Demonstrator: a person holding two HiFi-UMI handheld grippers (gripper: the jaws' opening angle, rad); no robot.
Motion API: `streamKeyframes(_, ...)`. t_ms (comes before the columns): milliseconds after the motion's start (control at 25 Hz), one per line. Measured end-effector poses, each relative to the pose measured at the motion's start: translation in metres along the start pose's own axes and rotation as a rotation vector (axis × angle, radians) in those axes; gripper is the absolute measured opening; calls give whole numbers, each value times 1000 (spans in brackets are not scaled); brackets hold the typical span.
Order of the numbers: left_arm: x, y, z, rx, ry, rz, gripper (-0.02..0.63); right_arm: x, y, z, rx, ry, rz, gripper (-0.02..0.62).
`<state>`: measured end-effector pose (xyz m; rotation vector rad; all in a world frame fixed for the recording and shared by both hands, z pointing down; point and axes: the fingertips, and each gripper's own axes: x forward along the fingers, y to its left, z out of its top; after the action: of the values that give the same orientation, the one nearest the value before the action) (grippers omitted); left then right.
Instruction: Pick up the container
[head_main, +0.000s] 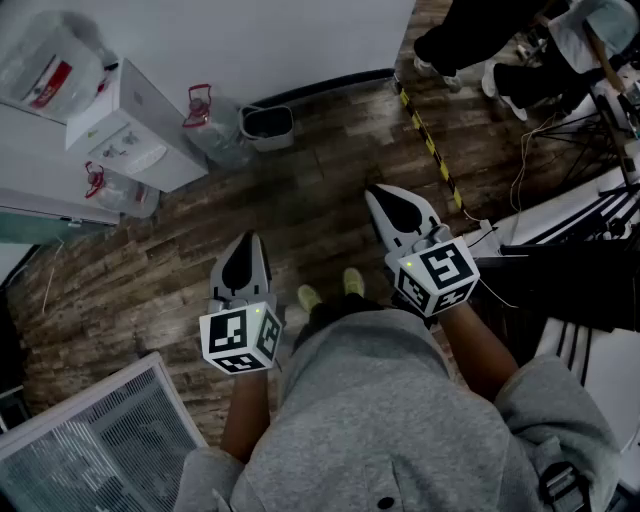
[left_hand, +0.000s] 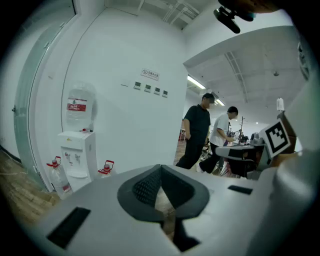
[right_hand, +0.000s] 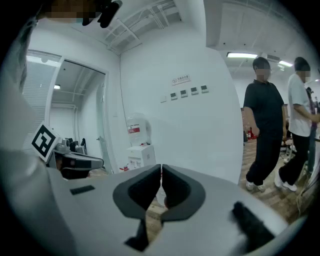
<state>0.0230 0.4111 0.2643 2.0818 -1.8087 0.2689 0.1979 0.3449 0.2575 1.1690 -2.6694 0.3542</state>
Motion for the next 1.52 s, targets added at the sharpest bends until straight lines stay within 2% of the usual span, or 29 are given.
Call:
streamKeyframes(640, -2, 23, -6, -24, 14, -26, 15, 18, 21, 2, -8, -4, -14, 26)
streamKeyframes(1520, -30, 71, -15, -28, 2, -97, 15, 31, 81, 2, -57, -22, -56, 26)
